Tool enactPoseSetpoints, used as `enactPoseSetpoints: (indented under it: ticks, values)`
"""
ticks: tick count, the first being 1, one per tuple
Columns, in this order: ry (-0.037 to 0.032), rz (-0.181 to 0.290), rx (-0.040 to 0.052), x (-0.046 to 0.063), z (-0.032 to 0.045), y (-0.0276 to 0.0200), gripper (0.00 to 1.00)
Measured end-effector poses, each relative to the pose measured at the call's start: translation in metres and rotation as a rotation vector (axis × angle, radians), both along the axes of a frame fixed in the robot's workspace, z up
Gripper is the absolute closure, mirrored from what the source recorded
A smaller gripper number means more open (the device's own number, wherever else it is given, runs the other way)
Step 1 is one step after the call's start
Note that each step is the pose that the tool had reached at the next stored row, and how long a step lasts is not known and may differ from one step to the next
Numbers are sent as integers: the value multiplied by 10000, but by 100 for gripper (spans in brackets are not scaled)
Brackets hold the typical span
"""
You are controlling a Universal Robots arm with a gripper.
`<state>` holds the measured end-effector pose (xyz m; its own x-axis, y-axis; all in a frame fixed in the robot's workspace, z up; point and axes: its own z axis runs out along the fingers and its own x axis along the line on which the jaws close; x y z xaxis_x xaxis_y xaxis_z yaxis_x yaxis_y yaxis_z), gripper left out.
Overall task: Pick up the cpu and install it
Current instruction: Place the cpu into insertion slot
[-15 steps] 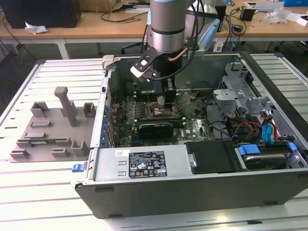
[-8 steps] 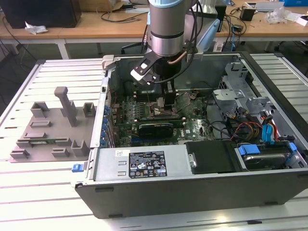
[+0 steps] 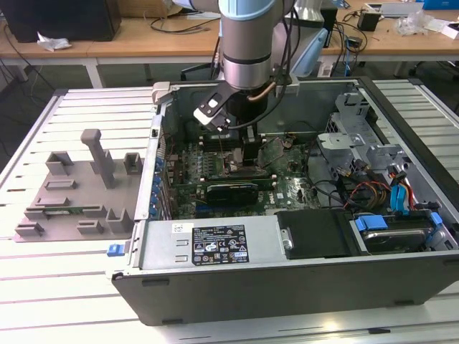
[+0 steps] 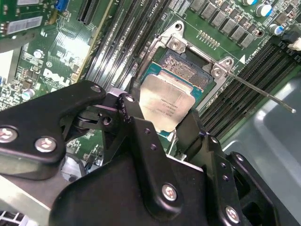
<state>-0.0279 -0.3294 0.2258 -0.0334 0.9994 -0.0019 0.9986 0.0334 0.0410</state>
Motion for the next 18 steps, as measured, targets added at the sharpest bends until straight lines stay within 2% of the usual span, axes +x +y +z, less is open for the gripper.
enactPoseSetpoints:
  ticks: [5, 13, 18]
  values:
    - [5, -239, 0, -2, -55, 7, 45]
    - [5, -374, 35, -24, -96, 62, 45]
    - [24, -548, 35, -25, -153, 72, 45]
